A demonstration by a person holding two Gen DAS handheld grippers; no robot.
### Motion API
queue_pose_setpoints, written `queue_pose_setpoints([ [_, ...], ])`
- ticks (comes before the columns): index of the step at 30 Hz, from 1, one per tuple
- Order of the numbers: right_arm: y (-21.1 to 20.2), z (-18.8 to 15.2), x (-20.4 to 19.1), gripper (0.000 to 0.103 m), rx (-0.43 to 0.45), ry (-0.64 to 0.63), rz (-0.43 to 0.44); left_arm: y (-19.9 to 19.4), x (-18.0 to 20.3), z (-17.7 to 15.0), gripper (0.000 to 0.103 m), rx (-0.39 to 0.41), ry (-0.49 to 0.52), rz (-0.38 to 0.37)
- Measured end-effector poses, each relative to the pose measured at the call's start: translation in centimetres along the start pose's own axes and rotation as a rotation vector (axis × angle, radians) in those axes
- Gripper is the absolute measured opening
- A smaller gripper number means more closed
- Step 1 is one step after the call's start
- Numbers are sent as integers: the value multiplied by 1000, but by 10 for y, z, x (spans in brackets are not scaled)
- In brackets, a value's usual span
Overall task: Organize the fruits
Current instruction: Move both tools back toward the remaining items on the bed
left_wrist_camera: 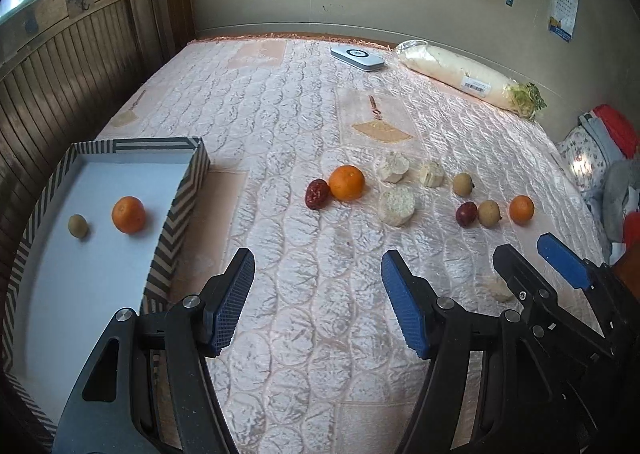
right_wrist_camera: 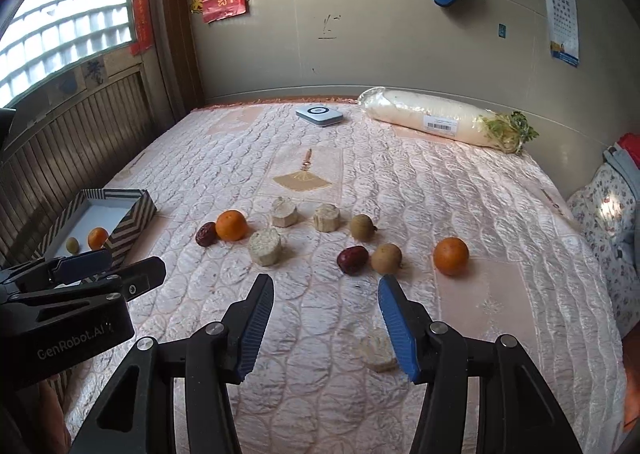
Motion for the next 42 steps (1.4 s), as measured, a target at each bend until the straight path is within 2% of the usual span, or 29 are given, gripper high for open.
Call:
queue_pose_setpoints([
  [9,-1,-5,22,54,-7,37,-20,6,17,0,67,9,26,-4],
  [26,3,-10,34,59,-17,49,-42,17,14,-2,67,-11,24,5],
  [35,8,-11,39,60,-24,48,-42,23,8,1,67,-37,15,2],
  [42,15,-14,46,60,-42,55,-38,32,-11,14,67,-67,-36,2],
])
Point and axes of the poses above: each gripper's, at about its wrist camera, not at the fingertips, and y roughly the way its jaws point, x to its right, z to its top, the point moved 5 cm from there along y, roughly the way its jaws point, and after that the axes turned 11 degrees about -z, right-handed, at the moved point
